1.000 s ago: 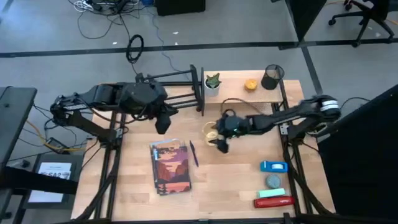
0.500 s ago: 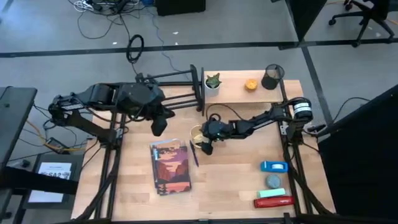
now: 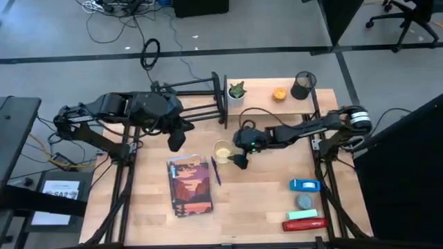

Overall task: Stock shelves
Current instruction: Remove the white potted plant from the shelf

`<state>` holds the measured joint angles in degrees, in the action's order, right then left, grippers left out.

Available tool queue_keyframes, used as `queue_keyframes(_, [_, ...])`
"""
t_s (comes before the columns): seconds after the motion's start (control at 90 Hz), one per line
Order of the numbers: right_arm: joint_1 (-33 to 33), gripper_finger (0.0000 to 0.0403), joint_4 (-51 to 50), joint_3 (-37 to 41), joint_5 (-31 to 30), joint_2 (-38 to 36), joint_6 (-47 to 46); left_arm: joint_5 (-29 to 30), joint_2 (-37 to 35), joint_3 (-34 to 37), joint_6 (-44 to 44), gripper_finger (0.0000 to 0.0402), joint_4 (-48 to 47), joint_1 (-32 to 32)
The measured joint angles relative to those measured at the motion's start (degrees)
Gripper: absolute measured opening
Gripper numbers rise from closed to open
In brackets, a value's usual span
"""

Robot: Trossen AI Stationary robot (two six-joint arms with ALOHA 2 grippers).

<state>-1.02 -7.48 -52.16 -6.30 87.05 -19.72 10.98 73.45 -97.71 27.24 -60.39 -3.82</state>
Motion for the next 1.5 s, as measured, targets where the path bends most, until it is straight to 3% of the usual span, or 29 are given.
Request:
queue_keyframes(0.322, [2.76,0.0373,-7.21,-0.01,0.3,-20.85,1.88,2.03,0.0,0.0,0.0,0.0,0.89,0.01])
queue_keyframes(0.578, [14.16,0.0357,-6.69,-3.6,0.94,-29.66,10.15,3.59,0.03,0.0,0.0,0.0,3.52,0.01])
queue_keyframes(0.789, [26.91,0.0354,-7.81,-3.91,11.45,-24.6,18.23,6.39,0.04,0.0,0.02,0.0,3.8,0.01])
queue_keyframes(1.011, [33.69,0.0354,-6.32,-3.89,20.89,-14.52,26.32,8.97,0.02,0.0,0.04,0.0,3.97,0.01])
queue_keyframes(1.2, [37.27,0.0354,-5.29,-3.87,21.97,-6.91,27.38,11.0,0.04,0.0,2.25,0.0,3.99,0.01])
queue_keyframes(1.5, [39.36,0.0354,5.99,-3.87,27.09,0.79,27.5,11.72,0.04,0.0,4.92,0.0,3.97,0.01])
